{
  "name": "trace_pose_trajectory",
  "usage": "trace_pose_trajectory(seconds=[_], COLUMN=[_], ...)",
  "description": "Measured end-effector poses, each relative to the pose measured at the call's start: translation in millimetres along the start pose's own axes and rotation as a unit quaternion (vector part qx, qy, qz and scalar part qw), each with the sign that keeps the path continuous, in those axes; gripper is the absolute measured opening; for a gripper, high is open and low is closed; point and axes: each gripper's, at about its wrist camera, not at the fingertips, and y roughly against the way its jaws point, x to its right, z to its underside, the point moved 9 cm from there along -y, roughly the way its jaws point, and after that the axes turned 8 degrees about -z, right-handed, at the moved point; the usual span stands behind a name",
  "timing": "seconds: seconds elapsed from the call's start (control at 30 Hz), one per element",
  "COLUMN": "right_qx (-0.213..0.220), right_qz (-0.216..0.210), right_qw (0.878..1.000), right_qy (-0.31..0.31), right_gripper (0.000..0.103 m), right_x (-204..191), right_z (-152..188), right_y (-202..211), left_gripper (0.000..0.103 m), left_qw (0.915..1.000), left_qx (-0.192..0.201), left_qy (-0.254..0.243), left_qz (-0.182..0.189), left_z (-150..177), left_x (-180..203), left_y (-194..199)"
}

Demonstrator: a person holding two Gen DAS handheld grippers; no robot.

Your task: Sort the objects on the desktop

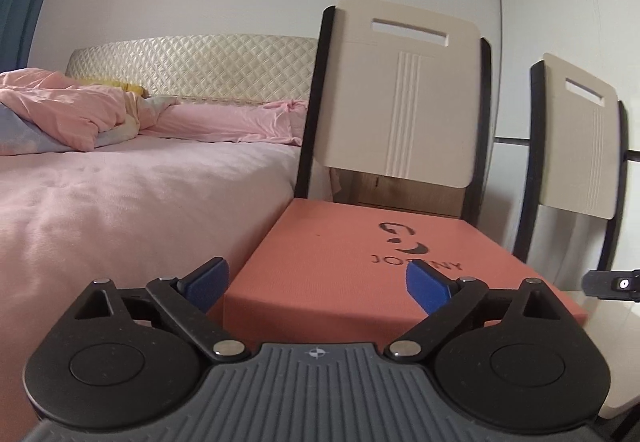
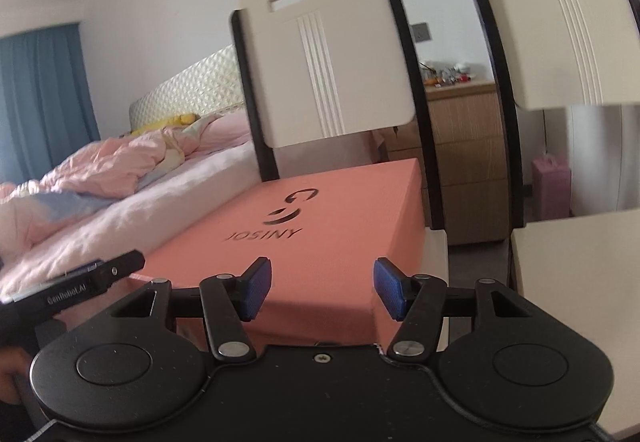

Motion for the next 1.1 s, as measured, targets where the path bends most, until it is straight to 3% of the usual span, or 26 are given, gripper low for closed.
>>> trace_pose_trajectory(seconds=[0.2,0.57,0.7,0.77,0.93,1.1], right_qx=[-0.007,0.039,0.054,0.063,0.071,0.075], right_qz=[0.008,0.037,0.042,0.043,0.039,0.039], right_qw=[1.000,0.998,0.997,0.996,0.996,0.996], right_qy=[0.007,0.043,0.045,0.050,0.048,0.042], right_gripper=[0.059,0.060,0.062,0.069,0.070,0.074], right_x=[-25,-59,-67,-70,-76,-80], right_z=[9,21,26,26,32,38], right_y=[25,92,110,114,119,115], left_gripper=[0.103,0.103,0.103,0.103,0.103,0.103], left_qw=[0.9997,0.9963,0.9951,0.9951,0.9946,0.9947], left_qx=[0.010,0.025,0.030,0.035,0.052,0.056], left_qy=[0.001,-0.019,-0.026,-0.024,-0.024,-0.028], left_qz=[0.020,0.080,0.090,0.089,0.087,0.081], left_z=[-7,-9,-9,-11,-15,-6], left_x=[9,29,32,31,29,21], left_y=[44,125,139,142,147,138])
